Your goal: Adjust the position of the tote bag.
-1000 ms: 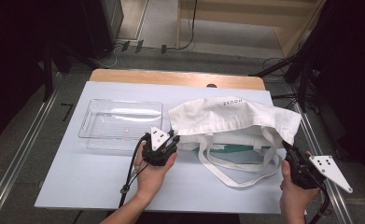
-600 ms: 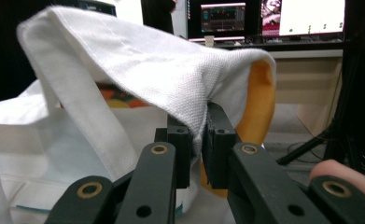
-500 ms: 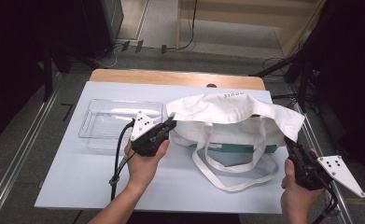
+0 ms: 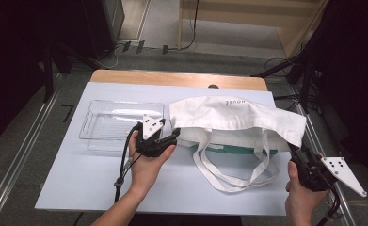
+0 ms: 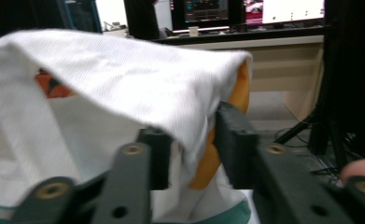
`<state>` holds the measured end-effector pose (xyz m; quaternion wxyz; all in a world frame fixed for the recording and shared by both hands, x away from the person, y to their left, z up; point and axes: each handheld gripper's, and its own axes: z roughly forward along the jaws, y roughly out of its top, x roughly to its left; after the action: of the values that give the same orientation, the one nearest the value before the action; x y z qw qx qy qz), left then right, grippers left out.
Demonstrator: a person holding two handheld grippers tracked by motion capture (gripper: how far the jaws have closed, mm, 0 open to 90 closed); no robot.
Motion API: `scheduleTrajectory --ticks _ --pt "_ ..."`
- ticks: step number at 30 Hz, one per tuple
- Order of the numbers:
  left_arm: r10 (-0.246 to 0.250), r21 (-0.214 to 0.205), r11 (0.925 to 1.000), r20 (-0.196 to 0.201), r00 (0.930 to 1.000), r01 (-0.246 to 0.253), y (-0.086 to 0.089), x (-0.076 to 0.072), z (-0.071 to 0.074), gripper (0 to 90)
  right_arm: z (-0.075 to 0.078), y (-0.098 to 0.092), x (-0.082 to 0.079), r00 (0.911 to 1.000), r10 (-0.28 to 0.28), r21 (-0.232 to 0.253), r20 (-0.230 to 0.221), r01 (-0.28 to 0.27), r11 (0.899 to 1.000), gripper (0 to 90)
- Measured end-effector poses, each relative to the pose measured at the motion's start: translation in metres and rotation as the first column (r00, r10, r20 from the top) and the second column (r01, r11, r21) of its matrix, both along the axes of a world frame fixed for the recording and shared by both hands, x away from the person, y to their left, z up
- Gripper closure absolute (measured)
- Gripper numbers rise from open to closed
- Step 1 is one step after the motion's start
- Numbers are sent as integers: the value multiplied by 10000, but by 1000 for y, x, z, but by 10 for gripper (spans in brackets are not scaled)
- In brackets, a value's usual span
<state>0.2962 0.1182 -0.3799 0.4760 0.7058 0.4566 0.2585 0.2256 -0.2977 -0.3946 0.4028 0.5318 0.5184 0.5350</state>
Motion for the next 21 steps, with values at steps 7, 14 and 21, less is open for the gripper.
scheduleTrajectory --ticks 7,14,21 --pt "66 77 9999 302 9995 -69 -3 -4 2 286 8 4 1 9999 -69 -374 94 72 9993 426" --pt "102 263 9996 595 9982 -117 -7 -5 8 261 18 17 2 9995 -213 -1173 236 239 9928 332" --pt "-374 361 9988 1032 9940 338 -11 -9 14 284 28 22 9 9997 18 -1583 231 18 9874 332"
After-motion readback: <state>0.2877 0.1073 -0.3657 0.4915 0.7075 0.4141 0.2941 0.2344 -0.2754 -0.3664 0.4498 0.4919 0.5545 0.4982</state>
